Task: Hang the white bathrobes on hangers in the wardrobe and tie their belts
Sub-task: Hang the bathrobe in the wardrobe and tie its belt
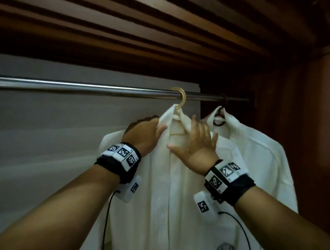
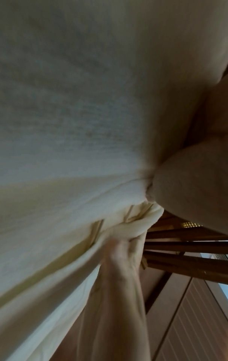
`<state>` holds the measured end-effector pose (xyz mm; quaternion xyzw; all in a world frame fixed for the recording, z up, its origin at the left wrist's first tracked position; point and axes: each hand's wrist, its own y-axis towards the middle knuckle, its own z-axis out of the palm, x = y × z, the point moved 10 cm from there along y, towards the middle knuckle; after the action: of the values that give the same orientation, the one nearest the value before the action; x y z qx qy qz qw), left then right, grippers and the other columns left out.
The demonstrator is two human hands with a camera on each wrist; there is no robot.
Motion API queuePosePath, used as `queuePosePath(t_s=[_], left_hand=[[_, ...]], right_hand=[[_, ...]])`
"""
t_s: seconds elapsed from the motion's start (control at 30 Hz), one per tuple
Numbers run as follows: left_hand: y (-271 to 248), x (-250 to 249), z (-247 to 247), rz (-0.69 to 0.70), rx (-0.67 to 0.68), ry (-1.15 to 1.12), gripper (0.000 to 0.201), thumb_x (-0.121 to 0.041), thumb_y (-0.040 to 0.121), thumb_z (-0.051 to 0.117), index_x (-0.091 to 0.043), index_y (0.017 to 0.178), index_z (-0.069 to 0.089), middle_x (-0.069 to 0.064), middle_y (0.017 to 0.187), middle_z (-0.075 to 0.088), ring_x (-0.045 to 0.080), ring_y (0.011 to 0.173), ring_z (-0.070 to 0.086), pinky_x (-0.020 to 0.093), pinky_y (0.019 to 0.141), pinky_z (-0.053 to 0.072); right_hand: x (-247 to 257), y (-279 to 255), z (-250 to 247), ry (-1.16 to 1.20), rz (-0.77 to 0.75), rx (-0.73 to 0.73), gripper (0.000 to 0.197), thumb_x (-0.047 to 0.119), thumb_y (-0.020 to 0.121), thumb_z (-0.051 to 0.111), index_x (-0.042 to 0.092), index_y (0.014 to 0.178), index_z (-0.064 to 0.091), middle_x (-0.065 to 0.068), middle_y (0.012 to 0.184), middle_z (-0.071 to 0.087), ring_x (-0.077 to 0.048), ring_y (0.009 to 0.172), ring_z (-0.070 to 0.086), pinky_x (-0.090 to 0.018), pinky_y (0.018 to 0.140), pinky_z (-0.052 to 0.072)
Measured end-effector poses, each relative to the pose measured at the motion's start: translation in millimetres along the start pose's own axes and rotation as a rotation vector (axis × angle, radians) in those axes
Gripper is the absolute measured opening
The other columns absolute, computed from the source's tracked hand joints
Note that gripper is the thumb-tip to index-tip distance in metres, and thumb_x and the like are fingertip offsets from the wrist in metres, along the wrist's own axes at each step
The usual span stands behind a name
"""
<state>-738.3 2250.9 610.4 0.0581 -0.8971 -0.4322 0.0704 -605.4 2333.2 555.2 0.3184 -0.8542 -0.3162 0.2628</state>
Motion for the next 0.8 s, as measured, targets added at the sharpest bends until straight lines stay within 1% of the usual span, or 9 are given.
queuePosePath(t_s=[0.07, 0.23, 0.37, 0.43, 0.57, 0.63, 0.7, 0.77, 0.8], left_hand=[[-2, 1, 1, -0.013, -0.018, 0.027, 0.037, -0.056, 0.098, 0.034, -0.022, 0.100, 0.050, 0.002, 0.096, 0.062, 0.025, 0.081, 0.059, 0.032, 0.068, 0.039], [-2, -2, 0, 0.022, 0.021, 0.034, 0.049, -0.061, 0.095, 0.037, -0.016, 0.114, 0.048, 0.008, 0.099, 0.063, 0.022, 0.071, 0.049, 0.033, 0.063, 0.037], [0, -1, -9, 0.054, 0.049, 0.063, 0.053, -0.065, 0.089, 0.048, -0.017, 0.111, 0.048, 0.008, 0.096, 0.064, 0.024, 0.072, 0.049, 0.033, 0.063, 0.036], [2, 0, -10, 0.098, 0.076, 0.062, 0.046, -0.060, 0.088, 0.055, -0.019, 0.107, 0.048, 0.007, 0.095, 0.064, 0.022, 0.070, 0.049, 0.033, 0.064, 0.038], [4, 3, -7, 0.119, 0.128, 0.035, 0.035, -0.051, 0.089, 0.058, -0.022, 0.103, 0.045, 0.001, 0.091, 0.059, 0.020, 0.071, 0.050, 0.032, 0.067, 0.039], [4, 3, -5, 0.102, 0.127, 0.024, 0.034, -0.051, 0.089, 0.058, -0.023, 0.104, 0.045, 0.001, 0.092, 0.059, 0.021, 0.071, 0.050, 0.032, 0.067, 0.040], [4, 2, -2, 0.102, 0.129, 0.019, 0.037, -0.052, 0.089, 0.058, -0.021, 0.107, 0.045, 0.005, 0.096, 0.062, 0.021, 0.071, 0.050, 0.032, 0.067, 0.040], [2, 3, 0, 0.124, 0.150, -0.008, 0.045, -0.054, 0.089, 0.057, -0.017, 0.112, 0.045, 0.009, 0.101, 0.064, 0.024, 0.074, 0.053, 0.034, 0.068, 0.043], [0, 4, 1, 0.135, 0.166, -0.029, 0.049, -0.057, 0.088, 0.056, -0.017, 0.114, 0.045, 0.010, 0.105, 0.064, 0.026, 0.079, 0.056, 0.036, 0.071, 0.046]], right_hand=[[-1, -11, 7, -0.036, -0.040, -0.010, 0.115, 0.076, 0.076, 0.047, 0.024, 0.148, -0.027, 0.006, 0.158, -0.025, -0.016, 0.146, -0.022, -0.052, 0.119, -0.007], [-36, -33, -16, -0.083, 0.091, -0.229, 0.096, 0.045, 0.082, 0.066, 0.026, 0.152, 0.002, -0.015, 0.156, 0.011, -0.034, 0.145, 0.011, -0.047, 0.116, 0.021], [-30, -24, -32, -0.328, 0.044, -0.196, 0.072, 0.010, 0.083, 0.057, 0.022, 0.146, 0.026, -0.017, 0.140, 0.034, -0.038, 0.119, 0.041, -0.048, 0.085, 0.050], [-36, -13, -56, -0.402, 0.038, -0.118, 0.052, 0.011, 0.088, 0.050, 0.018, 0.138, 0.038, -0.016, 0.131, 0.046, -0.040, 0.110, 0.051, -0.047, 0.077, 0.052], [-34, 4, -131, -0.477, 0.123, -0.137, 0.034, 0.012, 0.085, 0.052, 0.022, 0.117, 0.055, -0.010, 0.114, 0.060, -0.036, 0.102, 0.061, -0.043, 0.080, 0.050], [-14, -1, -132, -0.406, 0.068, -0.134, 0.032, 0.011, 0.082, 0.054, 0.021, 0.112, 0.059, -0.008, 0.112, 0.062, -0.032, 0.103, 0.063, -0.040, 0.083, 0.052], [3, -25, -84, -0.236, -0.030, 0.099, 0.044, 0.020, 0.083, 0.061, 0.018, 0.126, 0.054, -0.006, 0.115, 0.062, -0.027, 0.106, 0.061, -0.034, 0.089, 0.049], [5, -67, -23, -0.065, -0.011, 0.435, 0.081, 0.041, 0.084, 0.065, 0.024, 0.150, 0.023, 0.000, 0.115, 0.061, -0.019, 0.103, 0.060, -0.033, 0.093, 0.049], [0, -84, -5, -0.024, 0.013, 0.522, 0.091, 0.049, 0.084, 0.064, 0.031, 0.153, 0.009, 0.004, 0.111, 0.061, -0.015, 0.098, 0.060, -0.033, 0.092, 0.050]])
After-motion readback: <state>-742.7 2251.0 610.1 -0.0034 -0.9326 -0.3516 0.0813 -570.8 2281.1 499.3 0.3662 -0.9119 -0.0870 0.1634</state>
